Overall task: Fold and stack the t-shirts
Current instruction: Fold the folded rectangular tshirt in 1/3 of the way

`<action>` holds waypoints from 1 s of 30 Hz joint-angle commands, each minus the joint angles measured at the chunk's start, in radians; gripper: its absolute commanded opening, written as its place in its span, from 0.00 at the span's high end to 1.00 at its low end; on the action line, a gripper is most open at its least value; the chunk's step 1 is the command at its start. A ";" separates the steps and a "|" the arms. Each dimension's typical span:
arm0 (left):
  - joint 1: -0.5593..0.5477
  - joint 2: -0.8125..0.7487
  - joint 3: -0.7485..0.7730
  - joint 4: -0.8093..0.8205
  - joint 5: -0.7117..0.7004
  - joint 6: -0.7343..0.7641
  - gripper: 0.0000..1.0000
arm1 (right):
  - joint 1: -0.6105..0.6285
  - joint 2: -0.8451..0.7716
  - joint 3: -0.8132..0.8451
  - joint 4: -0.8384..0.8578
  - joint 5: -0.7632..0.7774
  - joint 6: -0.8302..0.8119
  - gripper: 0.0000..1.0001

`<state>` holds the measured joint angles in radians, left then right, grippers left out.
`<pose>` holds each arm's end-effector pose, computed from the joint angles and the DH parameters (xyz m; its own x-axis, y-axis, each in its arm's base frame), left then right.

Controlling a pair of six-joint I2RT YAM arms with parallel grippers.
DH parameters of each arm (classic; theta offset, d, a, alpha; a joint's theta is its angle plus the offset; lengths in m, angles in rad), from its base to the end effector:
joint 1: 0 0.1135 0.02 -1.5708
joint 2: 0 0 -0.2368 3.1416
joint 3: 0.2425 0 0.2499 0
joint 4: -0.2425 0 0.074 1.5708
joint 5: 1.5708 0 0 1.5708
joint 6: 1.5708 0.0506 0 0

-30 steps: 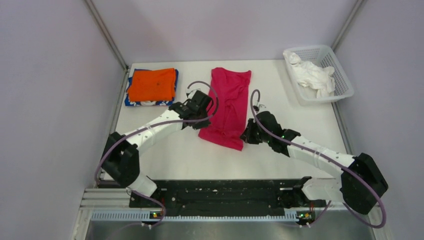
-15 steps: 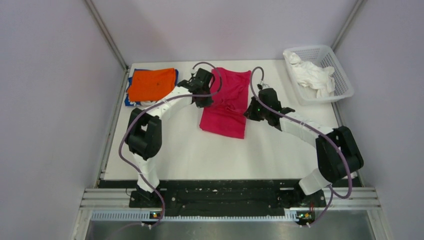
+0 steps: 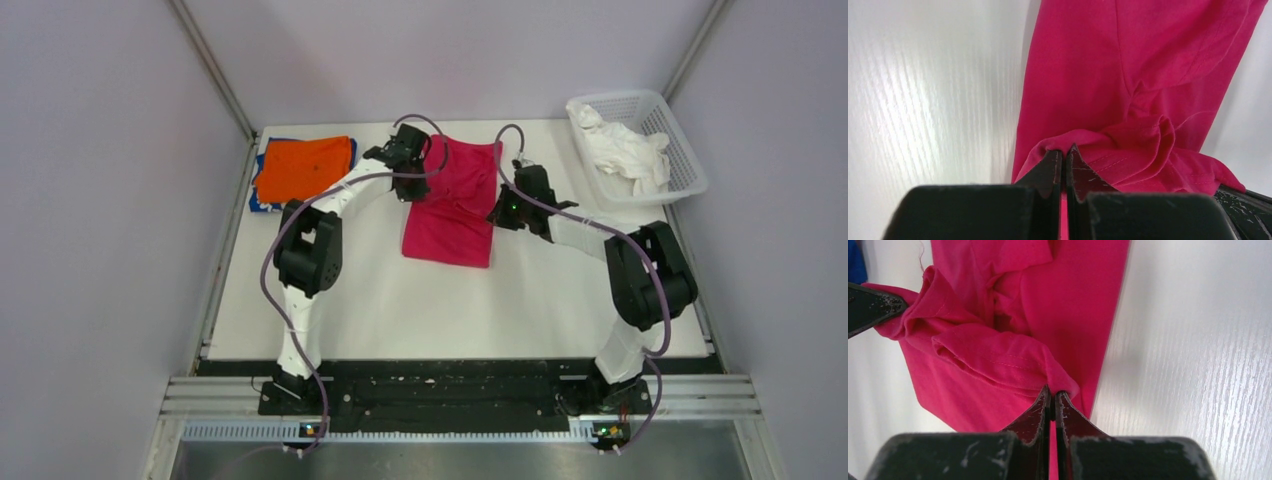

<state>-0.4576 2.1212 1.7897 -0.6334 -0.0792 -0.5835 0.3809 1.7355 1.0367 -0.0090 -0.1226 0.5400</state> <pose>0.4177 -0.2012 0.1908 -0.8358 -0.2006 -0.5111 -0.0725 0.9630 -0.2595 0.3482 0.1461 0.1562 -0.7517 0.2486 -0.6108 -0.0801 0.8849 0.4588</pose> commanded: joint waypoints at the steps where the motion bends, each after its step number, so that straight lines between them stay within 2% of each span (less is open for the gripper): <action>1: 0.019 0.046 0.093 0.015 0.017 0.034 1.00 | -0.017 0.033 0.064 0.043 0.028 -0.016 1.00; 5: 0.030 0.082 0.128 0.010 0.017 0.026 1.00 | -0.030 0.075 0.090 0.053 0.040 -0.007 1.00; 7: 0.038 0.101 0.142 0.009 0.016 0.021 0.95 | -0.036 0.095 0.111 0.058 0.043 -0.001 1.00; 8: 0.043 0.108 0.154 0.005 0.012 0.020 0.85 | -0.041 0.106 0.122 0.059 0.046 0.004 1.00; 9: 0.048 0.116 0.171 -0.001 0.013 0.019 0.75 | -0.045 0.113 0.136 0.056 0.045 0.006 0.94; 10: 0.055 0.122 0.195 -0.006 0.015 0.017 0.64 | -0.049 0.117 0.151 0.053 0.044 0.005 0.84; 12: 0.067 0.123 0.230 -0.011 0.029 0.017 0.42 | -0.054 0.119 0.176 0.040 0.052 0.001 0.57; 14: 0.075 0.103 0.233 0.000 0.042 0.014 0.04 | -0.057 0.107 0.192 0.029 0.071 -0.011 0.39; 16: 0.078 0.067 0.209 0.018 0.050 0.013 0.01 | -0.056 0.082 0.187 0.025 0.083 -0.023 0.21; 17: 0.079 0.043 0.184 0.031 0.053 0.012 0.01 | -0.056 0.065 0.178 0.026 0.083 -0.029 0.18; 21: 0.079 -0.067 0.035 0.059 0.053 0.004 0.01 | -0.052 -0.021 0.090 0.063 0.007 -0.075 0.13; 22: 0.078 -0.098 -0.007 0.058 0.053 -0.001 0.01 | -0.045 -0.042 0.066 0.081 -0.030 -0.088 0.07; 24: 0.078 -0.158 -0.090 0.051 0.058 -0.009 0.01 | -0.017 -0.063 0.031 0.121 -0.116 -0.121 0.04; 26: 0.078 -0.223 -0.183 0.065 0.058 -0.024 0.01 | 0.027 -0.060 0.020 0.150 -0.184 -0.149 0.02; 30: 0.078 -0.353 -0.364 0.092 0.026 -0.063 0.01 | 0.116 0.016 0.077 0.153 -0.208 -0.179 0.01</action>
<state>-0.3786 1.9114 1.5444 -0.5835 -0.0338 -0.6018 0.3965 1.7153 1.0653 0.0734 -0.2260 0.4309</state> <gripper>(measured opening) 0.990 0.980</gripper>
